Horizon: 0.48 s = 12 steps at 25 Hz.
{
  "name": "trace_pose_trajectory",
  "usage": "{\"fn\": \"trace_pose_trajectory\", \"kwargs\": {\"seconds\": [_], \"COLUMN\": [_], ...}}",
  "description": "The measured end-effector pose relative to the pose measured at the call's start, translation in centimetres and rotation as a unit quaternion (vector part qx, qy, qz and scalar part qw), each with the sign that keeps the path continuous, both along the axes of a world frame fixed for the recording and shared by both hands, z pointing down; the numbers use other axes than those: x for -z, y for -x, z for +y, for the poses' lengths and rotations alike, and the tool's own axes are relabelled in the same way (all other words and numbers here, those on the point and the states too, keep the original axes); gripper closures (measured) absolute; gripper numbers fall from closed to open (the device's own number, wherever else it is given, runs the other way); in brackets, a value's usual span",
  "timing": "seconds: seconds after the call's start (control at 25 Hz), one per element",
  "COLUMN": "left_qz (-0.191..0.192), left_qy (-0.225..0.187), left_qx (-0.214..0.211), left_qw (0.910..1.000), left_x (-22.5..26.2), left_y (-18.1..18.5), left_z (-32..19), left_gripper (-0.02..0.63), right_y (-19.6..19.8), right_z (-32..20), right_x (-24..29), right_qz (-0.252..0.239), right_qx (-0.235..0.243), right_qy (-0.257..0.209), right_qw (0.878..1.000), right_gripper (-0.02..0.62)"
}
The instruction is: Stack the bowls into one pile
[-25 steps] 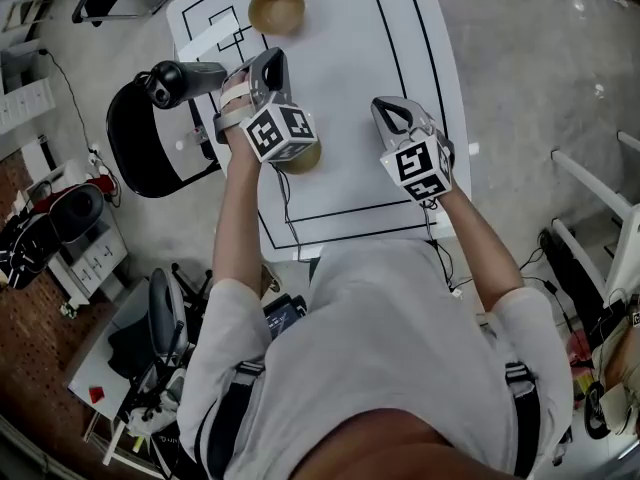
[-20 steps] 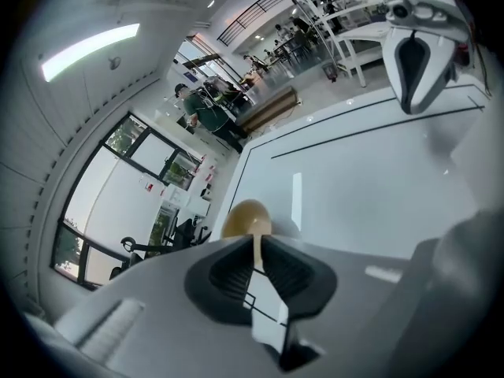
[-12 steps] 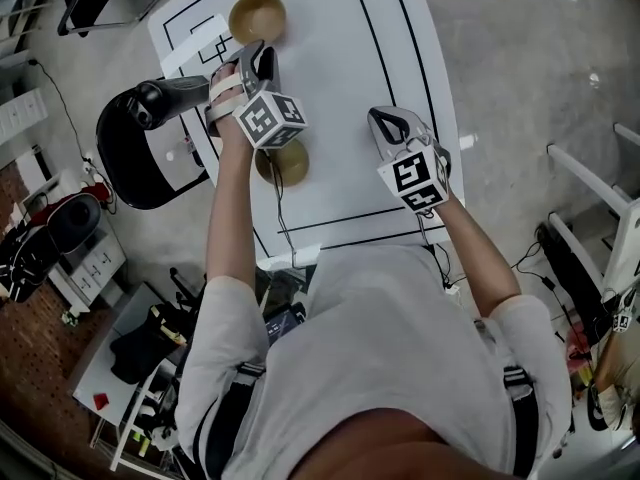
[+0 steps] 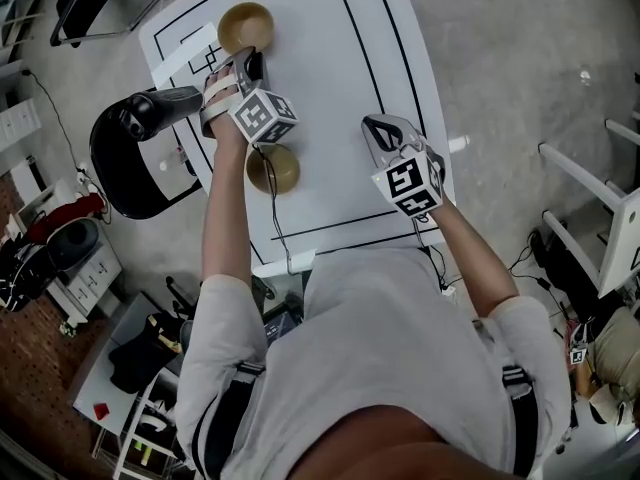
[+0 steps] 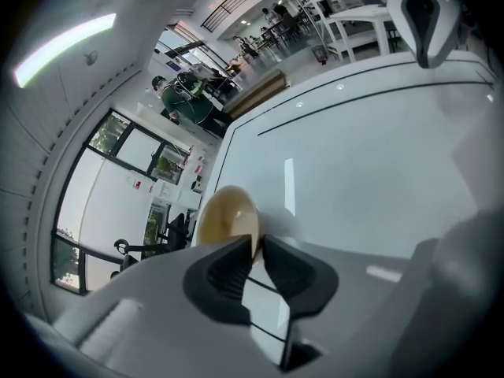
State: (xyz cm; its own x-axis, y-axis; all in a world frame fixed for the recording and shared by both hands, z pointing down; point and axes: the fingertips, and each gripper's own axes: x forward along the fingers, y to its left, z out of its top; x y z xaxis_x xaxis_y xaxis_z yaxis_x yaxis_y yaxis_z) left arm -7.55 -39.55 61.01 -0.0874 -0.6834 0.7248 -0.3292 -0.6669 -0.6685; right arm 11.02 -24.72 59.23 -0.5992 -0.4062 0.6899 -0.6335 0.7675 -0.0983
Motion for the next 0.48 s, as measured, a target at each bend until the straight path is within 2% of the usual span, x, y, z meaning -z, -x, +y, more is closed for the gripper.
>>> {"fn": "trace_pose_trajectory", "kwargs": {"seconds": [0.12, 0.32, 0.48], "left_qz": [-0.015, -0.013, -0.014], "left_qy": [0.002, 0.013, 0.006], "left_qx": [-0.016, -0.016, -0.017], "left_qw": [0.9998, 0.9997, 0.9997], "left_x": [-0.2, 0.5, 1.7], "left_y": [0.0, -0.2, -0.2], "left_z": [0.1, 0.9, 1.3], "left_gripper": [0.581, 0.58, 0.577], "right_y": [0.0, 0.6, 1.3], "right_z": [0.0, 0.3, 0.6], "right_x": [-0.1, 0.4, 0.9], "right_qz": [0.003, 0.001, -0.001], "right_qx": [0.0, 0.004, 0.011], "right_qy": [-0.002, -0.006, -0.011], "right_qw": [1.0, 1.0, 1.0], "right_gripper": [0.595, 0.596, 0.596]}}
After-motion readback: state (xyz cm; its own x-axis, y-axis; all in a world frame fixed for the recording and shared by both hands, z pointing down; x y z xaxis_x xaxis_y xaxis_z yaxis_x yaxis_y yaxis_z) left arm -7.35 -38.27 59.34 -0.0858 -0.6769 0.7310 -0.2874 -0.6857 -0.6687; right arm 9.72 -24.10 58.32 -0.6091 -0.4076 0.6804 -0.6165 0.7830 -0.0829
